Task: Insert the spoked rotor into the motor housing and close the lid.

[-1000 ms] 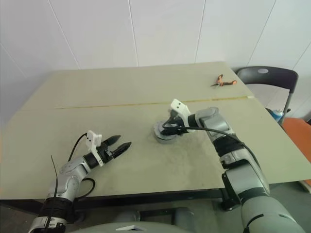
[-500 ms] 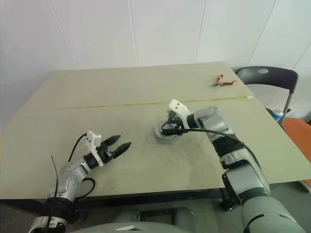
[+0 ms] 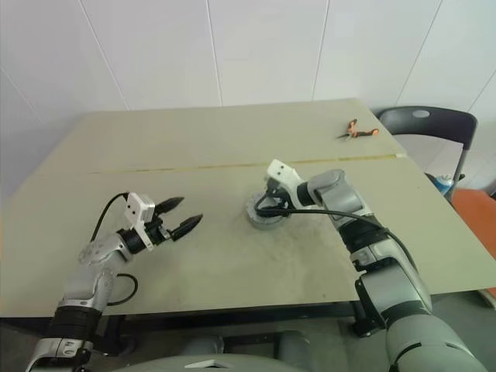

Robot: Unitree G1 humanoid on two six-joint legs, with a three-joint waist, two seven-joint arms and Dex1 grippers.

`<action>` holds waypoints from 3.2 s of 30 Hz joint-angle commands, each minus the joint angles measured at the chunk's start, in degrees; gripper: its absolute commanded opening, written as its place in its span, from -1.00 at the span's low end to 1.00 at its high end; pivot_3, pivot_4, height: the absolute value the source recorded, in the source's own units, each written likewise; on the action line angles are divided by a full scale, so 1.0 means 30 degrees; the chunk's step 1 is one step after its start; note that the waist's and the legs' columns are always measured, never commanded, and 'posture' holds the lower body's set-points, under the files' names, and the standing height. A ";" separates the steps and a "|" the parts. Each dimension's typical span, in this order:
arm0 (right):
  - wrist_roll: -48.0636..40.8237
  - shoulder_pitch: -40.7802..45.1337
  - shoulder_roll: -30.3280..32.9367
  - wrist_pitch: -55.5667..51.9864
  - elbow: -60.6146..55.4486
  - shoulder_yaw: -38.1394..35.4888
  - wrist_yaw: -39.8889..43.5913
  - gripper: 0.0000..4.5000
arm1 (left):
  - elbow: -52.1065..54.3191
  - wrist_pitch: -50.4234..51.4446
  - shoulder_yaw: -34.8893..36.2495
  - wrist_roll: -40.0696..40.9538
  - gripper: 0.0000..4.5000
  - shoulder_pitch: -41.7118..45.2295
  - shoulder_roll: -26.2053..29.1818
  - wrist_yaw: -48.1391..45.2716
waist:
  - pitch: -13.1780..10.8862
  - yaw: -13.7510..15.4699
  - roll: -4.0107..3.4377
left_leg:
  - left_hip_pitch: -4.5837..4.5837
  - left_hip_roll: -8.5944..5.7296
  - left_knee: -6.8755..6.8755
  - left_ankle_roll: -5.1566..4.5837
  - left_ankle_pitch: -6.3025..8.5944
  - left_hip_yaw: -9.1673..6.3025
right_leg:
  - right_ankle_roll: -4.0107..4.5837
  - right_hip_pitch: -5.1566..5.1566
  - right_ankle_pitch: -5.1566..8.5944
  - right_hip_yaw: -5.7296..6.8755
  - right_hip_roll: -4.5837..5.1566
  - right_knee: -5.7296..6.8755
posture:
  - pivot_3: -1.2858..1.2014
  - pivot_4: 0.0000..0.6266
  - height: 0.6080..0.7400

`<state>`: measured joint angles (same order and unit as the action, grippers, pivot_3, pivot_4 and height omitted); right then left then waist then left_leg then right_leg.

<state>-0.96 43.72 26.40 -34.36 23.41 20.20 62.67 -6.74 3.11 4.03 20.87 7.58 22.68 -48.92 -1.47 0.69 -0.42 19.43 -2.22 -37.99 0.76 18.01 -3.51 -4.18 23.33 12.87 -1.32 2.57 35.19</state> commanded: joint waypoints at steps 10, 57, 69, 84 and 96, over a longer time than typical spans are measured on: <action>0.0920 -0.0639 0.1524 -0.1468 -0.0453 0.2041 0.1327 0.35 | 0.3234 0.1355 -0.0474 0.0179 1.00 -0.0001 0.0229 0.0564 | 0.0005 0.0119 0.0009 | -0.0001 -0.0044 -0.0003 -0.0019 0.0011 -0.0006 | -0.0053 -0.0047 0.0032 0.0005 0.0049 -0.0036 | 0.03 -1.00 1.00; -0.1153 0.1563 -0.0154 0.0095 0.0509 -0.1309 0.0528 0.35 | 0.2364 0.1524 -0.1172 -0.0026 1.00 -0.0772 -0.0366 0.0466 | -0.0212 -0.0145 -0.0010 | 0.0052 -0.0013 0.0023 -0.0051 0.0033 0.0004 | -0.0122 0.0063 0.0016 -0.0018 0.0022 0.0001 | 0.03 -1.00 1.00; 0.0555 0.0898 0.0388 0.1250 0.0958 -0.0002 0.0057 0.35 | 0.2627 0.1728 -0.1144 0.0059 1.00 -0.0914 -0.0316 0.0507 | -0.0234 -0.0036 -0.0011 | 0.0043 -0.0016 0.0011 -0.0051 0.0033 0.0007 | -0.0094 0.0046 0.0031 -0.0019 0.0023 0.0000 | 0.03 -1.00 1.00; 0.1496 0.0303 0.0535 0.0507 0.0814 0.0591 -0.0740 0.35 | 0.2508 0.1651 -0.1113 0.0087 1.00 -0.1000 -0.0374 0.0470 | -0.0227 -0.0042 -0.0002 | -0.0008 -0.0017 -0.0026 -0.0051 0.0030 0.0009 | -0.0068 -0.0013 0.0044 -0.0020 0.0018 0.0009 | 0.03 -1.00 1.00; 0.0513 -0.0359 0.0925 -0.3212 -0.0768 0.0575 0.0138 0.35 | 0.1550 0.1020 -0.1128 -0.0032 1.00 -0.0897 -0.0487 0.0136 | -0.0204 0.0108 0.0025 | 0.0016 -0.0053 -0.0028 -0.0052 0.0033 0.0001 | -0.0071 -0.0032 0.0048 -0.0014 0.0067 -0.0042 | 0.03 -1.00 1.00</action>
<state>0.26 44.40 27.80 -40.73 19.82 20.99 62.52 -2.55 7.56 0.35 20.63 4.17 21.28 -48.31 -2.08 1.02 -0.35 19.48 -2.38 -38.07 0.60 18.11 -3.51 -4.39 23.24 13.01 -1.36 2.78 35.06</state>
